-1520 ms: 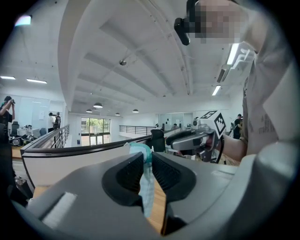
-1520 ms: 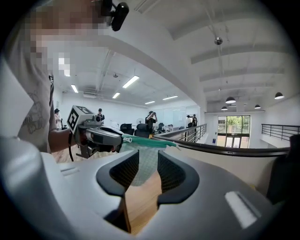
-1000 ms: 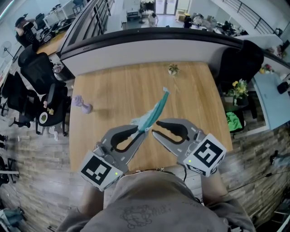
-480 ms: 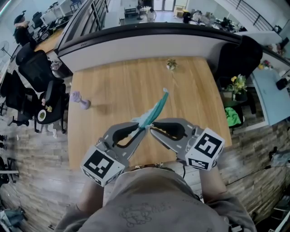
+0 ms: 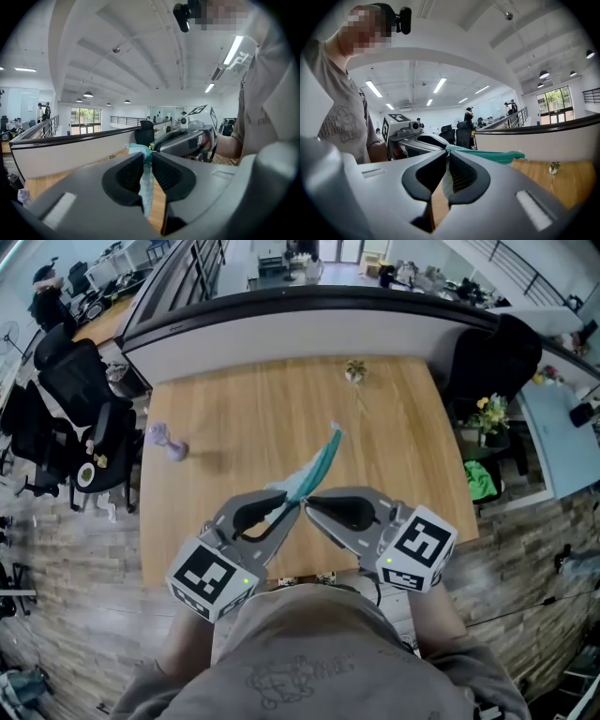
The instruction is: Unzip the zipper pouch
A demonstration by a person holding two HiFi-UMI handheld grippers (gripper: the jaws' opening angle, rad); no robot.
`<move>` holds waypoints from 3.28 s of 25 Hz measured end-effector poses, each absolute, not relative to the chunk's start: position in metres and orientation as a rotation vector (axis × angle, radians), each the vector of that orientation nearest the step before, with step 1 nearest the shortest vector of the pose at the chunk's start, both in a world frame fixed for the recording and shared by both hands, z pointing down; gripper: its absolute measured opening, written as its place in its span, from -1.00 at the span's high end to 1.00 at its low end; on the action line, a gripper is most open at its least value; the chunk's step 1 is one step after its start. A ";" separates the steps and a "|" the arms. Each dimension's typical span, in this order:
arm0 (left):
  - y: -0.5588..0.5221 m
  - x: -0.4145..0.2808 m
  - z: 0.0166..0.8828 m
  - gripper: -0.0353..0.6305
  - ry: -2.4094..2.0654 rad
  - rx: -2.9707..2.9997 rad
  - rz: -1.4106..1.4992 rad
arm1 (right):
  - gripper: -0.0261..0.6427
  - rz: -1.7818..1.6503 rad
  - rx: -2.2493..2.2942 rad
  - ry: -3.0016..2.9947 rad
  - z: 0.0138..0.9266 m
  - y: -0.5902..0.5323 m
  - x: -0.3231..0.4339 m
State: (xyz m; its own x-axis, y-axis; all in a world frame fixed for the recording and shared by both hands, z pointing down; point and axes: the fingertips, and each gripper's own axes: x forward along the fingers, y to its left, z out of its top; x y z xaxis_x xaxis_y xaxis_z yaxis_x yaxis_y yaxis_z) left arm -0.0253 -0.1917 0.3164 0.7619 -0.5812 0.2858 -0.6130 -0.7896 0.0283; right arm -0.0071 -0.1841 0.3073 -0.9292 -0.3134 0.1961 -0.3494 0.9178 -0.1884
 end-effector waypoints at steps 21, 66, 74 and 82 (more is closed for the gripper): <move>-0.165 -0.044 0.318 0.74 -0.922 2.784 0.407 | 0.88 0.322 0.748 -2.799 0.313 -0.198 0.034; -0.222 -0.135 0.233 0.74 -1.683 2.749 0.153 | 0.87 -0.014 1.284 -2.898 0.222 -0.226 0.050; -0.227 -0.149 0.217 0.73 -1.897 2.713 0.088 | 0.87 -0.011 1.414 -2.908 0.212 -0.230 0.065; -0.227 -0.158 0.255 0.73 -1.909 2.628 0.173 | 0.89 0.086 1.424 -2.828 0.248 -0.239 0.070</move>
State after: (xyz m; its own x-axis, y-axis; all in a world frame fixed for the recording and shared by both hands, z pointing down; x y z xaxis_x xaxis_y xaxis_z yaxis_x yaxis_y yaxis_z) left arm -0.1582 -0.2271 0.2546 0.3074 -0.9513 0.0206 -0.9395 -0.3069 -0.1522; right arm 0.0696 -0.2390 0.2483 -0.5955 -0.8033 0.0014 -0.8019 0.5944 -0.0598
